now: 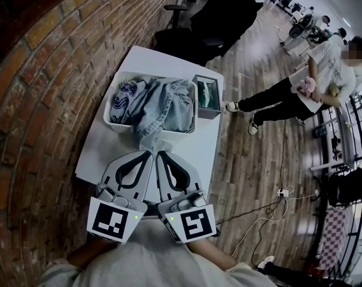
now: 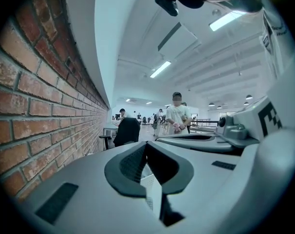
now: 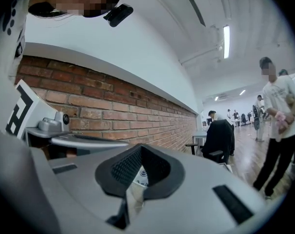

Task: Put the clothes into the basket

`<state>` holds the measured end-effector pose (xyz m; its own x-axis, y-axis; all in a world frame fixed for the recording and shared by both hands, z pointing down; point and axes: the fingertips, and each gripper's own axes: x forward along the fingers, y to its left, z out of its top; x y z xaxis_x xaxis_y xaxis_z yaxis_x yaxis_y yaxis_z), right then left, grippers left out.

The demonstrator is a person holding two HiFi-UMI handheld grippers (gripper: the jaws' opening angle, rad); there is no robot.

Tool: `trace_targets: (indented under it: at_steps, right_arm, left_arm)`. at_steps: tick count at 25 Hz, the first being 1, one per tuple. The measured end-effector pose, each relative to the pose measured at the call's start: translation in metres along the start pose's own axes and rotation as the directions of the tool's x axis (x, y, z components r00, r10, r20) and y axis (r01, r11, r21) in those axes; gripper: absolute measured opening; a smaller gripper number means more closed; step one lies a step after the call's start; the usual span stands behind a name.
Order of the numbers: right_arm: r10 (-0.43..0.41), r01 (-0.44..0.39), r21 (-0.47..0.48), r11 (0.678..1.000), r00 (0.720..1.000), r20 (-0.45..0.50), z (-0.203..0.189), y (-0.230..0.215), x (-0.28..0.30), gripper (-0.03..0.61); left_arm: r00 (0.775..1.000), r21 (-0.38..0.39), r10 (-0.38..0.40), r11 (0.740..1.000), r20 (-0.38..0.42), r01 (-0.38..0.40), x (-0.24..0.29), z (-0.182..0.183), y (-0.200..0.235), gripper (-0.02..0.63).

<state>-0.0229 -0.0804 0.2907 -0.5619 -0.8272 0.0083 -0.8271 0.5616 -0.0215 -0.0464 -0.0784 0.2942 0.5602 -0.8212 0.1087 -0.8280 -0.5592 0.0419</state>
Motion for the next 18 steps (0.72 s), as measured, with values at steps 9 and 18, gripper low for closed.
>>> trace_targets:
  at_steps: [9, 18]
  right_arm:
    - [-0.043, 0.043, 0.004, 0.999, 0.999, 0.004, -0.009, 0.009, -0.009, 0.006]
    - [-0.037, 0.037, -0.005, 0.999, 0.999, 0.009, -0.018, 0.025, -0.012, 0.006]
  left_arm:
    - [0.999, -0.003, -0.035, 0.999, -0.013, 0.035, -0.013, -0.014, -0.002, 0.009]
    - [0.999, 0.004, -0.039, 0.999, -0.002, 0.039, -0.027, -0.021, 0.000, 0.009]
